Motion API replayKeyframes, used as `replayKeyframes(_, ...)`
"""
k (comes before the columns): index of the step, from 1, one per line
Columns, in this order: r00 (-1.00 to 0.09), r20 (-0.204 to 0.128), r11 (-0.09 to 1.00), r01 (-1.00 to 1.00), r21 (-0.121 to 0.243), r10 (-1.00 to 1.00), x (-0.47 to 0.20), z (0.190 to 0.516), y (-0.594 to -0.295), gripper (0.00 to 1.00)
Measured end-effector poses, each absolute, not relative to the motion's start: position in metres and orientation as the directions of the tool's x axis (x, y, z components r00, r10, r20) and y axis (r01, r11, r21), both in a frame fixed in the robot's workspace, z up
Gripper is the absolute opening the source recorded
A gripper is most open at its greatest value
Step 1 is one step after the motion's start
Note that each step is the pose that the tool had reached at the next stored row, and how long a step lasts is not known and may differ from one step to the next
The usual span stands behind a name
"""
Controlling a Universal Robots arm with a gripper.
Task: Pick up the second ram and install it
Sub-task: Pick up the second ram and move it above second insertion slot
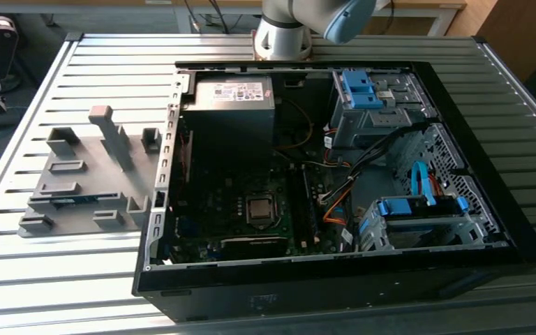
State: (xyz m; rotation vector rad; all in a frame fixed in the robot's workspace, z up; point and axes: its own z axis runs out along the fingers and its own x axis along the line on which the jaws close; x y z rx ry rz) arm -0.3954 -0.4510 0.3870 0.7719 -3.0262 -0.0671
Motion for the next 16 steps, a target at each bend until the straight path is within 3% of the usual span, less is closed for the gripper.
replayKeyframes(16,-0.828,0.007,0.828,-0.559,0.046,-0.560,-0.3954,0.3869,-0.4510,0.11)
